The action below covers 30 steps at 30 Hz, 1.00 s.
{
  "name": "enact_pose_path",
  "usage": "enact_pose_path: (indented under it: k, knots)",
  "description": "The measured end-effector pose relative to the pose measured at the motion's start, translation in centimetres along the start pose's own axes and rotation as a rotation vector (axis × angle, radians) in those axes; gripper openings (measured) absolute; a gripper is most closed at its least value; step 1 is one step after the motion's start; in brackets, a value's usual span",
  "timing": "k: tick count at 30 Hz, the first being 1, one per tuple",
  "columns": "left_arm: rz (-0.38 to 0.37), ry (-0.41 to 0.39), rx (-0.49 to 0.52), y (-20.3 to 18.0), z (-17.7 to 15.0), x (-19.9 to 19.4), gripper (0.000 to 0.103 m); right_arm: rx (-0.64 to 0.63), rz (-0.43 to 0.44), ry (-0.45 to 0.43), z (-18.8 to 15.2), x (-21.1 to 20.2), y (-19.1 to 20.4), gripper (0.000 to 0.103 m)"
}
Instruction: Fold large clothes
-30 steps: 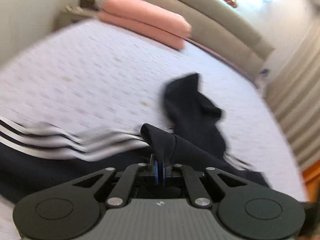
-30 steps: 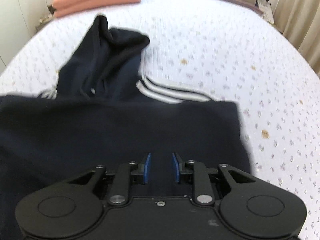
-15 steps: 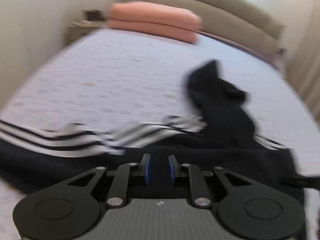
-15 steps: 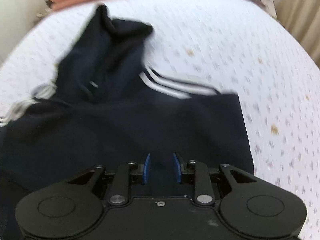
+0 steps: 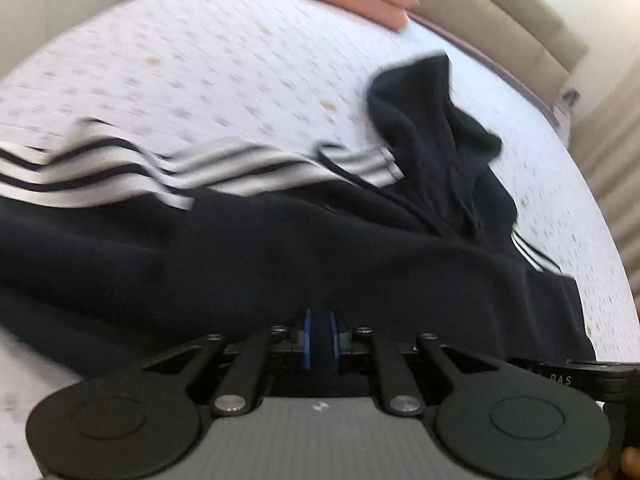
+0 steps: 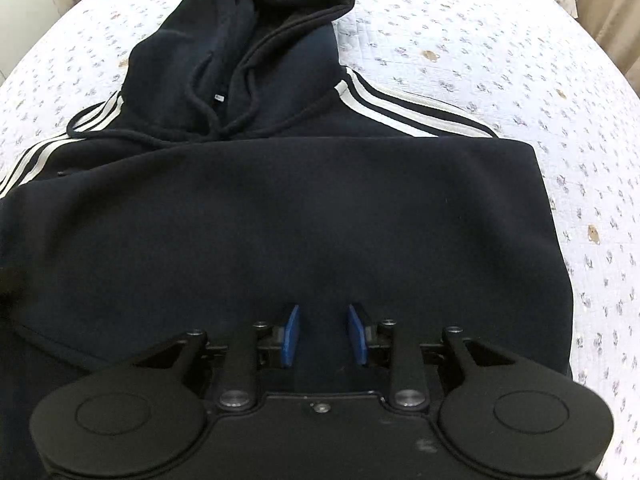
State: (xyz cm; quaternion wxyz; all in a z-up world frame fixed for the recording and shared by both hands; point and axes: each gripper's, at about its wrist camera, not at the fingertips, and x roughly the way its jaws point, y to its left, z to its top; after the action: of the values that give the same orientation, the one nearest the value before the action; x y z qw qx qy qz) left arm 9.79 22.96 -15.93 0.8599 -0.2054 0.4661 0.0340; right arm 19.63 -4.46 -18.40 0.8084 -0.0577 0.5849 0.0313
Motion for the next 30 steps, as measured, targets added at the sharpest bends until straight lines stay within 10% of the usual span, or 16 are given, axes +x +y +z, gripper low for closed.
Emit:
enact_pose_path:
  k: [5, 11, 17, 30]
  knots:
    - [0.113, -0.073, -0.099, 5.6, 0.8, -4.4, 0.014, -0.022, -0.006, 0.008, 0.3, 0.1, -0.8, 0.044]
    - [0.455, -0.196, -0.234, 16.4, 3.7, -8.1, 0.017, -0.039, -0.036, 0.012, 0.7, 0.3, -0.4, 0.050]
    - [0.653, -0.266, -0.400, 27.5, 6.8, -10.3, 0.049, -0.091, -0.082, 0.019, 0.9, 0.3, 0.3, 0.063]
    - [0.391, -0.252, -0.819, 43.3, 6.8, -7.9, 0.079, -0.159, -0.156, 0.025, 1.1, 0.3, 1.5, 0.069]
